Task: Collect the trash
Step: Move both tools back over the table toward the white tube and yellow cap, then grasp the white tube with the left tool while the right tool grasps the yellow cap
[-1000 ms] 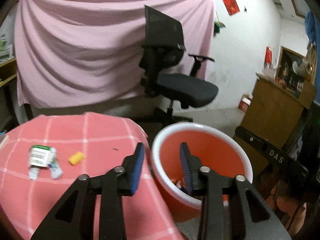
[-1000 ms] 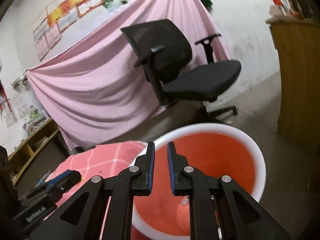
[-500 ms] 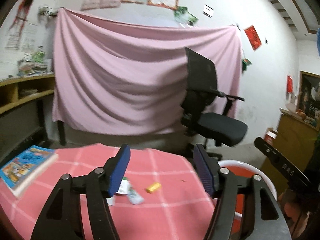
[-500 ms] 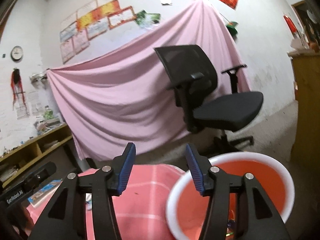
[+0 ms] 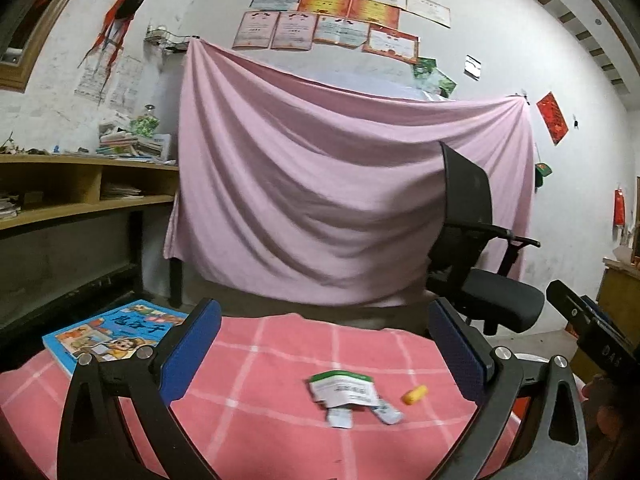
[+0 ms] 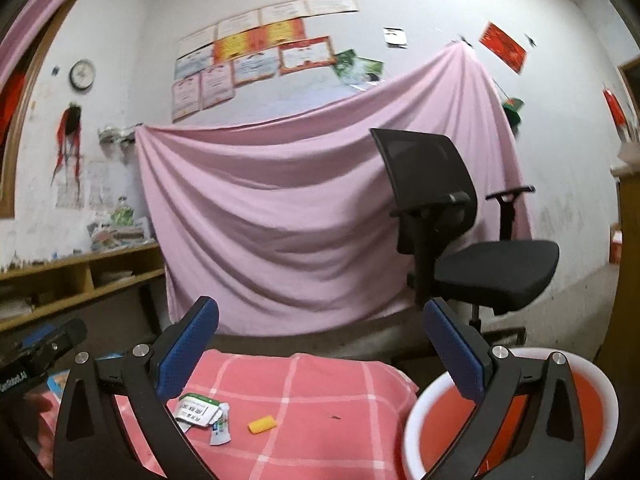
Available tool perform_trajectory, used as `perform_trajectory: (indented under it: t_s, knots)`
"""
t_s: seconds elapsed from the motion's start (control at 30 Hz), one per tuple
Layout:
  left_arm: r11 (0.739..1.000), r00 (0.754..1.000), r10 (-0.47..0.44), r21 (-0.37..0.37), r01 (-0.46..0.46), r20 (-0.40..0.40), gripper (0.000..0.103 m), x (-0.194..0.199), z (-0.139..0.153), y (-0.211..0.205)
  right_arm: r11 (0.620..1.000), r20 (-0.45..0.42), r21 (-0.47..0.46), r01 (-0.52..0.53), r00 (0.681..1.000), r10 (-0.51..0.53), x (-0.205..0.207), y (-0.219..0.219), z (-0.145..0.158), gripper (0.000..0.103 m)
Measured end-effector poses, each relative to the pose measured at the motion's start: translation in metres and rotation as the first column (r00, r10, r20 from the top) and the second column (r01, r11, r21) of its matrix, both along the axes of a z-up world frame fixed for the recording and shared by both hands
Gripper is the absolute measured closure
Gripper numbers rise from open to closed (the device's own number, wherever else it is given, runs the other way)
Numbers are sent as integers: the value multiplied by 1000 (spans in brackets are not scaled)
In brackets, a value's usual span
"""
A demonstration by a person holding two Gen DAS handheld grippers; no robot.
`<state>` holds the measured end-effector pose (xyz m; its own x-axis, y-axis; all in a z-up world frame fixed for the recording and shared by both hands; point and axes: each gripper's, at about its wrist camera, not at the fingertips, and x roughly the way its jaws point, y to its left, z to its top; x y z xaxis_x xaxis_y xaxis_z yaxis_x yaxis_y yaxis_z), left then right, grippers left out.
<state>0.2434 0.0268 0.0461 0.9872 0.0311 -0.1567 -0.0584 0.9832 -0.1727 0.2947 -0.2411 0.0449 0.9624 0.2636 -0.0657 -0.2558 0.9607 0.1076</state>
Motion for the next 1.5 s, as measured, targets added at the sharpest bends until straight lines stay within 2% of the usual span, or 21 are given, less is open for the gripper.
perform_trajectory:
  t_s: [0.2, 0.4, 0.5, 0.6, 0.73, 0.83, 0.93, 1.03, 1.13, 1.2, 1.23, 1.33, 1.37, 1.43, 1.5]
  knots:
    - [1000, 999, 17, 10, -16, -51, 2, 12, -5, 16, 994, 11, -110, 5, 1000, -4, 5, 28, -9, 0]
    - [1000, 997, 21, -8, -22, -78, 2, 20, -14, 34, 988, 18, -154, -4, 1000, 7, 5, 42, -17, 0]
    - [1000, 994, 8, -13, -10, -111, 2, 26, -18, 37, 984, -17, -177, -12, 1000, 10, 13, 46, -22, 0]
    - [1000, 983, -18, -13, 16, -185, 2, 37, -26, 36, 981, -74, -194, -16, 997, 1, 24, 49, -27, 0]
    - [998, 944, -61, 14, 69, -323, 3, 55, -42, 26, 980, -183, -194, -40, 983, 4, 42, 50, -34, 0]
    - [996, 932, -74, 11, 83, -356, 3, 60, -46, 20, 978, -256, -201, -60, 967, 7, 53, 52, -41, 0]
    - [994, 916, -99, 1, 107, -389, 4, 63, -49, 18, 972, -348, -208, -111, 937, 32, 65, 56, -50, 1]
    - [988, 887, -141, -12, 151, -440, 16, 71, -54, 13, 963, -428, -209, -168, 902, 65, 74, 62, -58, 4]
    - [981, 851, -183, -36, 190, -493, 19, 80, -61, 8, 954, -502, -220, -205, 862, 69, 82, 69, -67, 7]
    - [977, 831, -204, -54, 206, -517, 24, 84, -64, 6, 947, -547, -228, -227, 834, 68, 86, 73, -73, 15]
    - [975, 822, -215, -63, 214, -528, 31, 86, -66, 5, 942, -568, -231, -241, 820, 70, 87, 75, -76, 19]
    - [967, 788, -244, -84, 239, -565, 42, 93, -72, 1, 933, -593, -247, -263, 802, 69, 88, 80, -81, 21]
    - [965, 776, -251, -89, 247, -578, 45, 95, -74, 0, 929, -597, -252, -272, 799, 72, 88, 81, -82, 25]
    - [961, 758, -263, -89, 263, -597, 45, 99, -76, -3, 924, -607, -256, -285, 791, 76, 88, 83, -83, 30]
    - [958, 746, -262, -73, 277, -612, 45, 102, -77, -8, 925, -619, -244, -291, 781, 82, 91, 82, -85, 30]
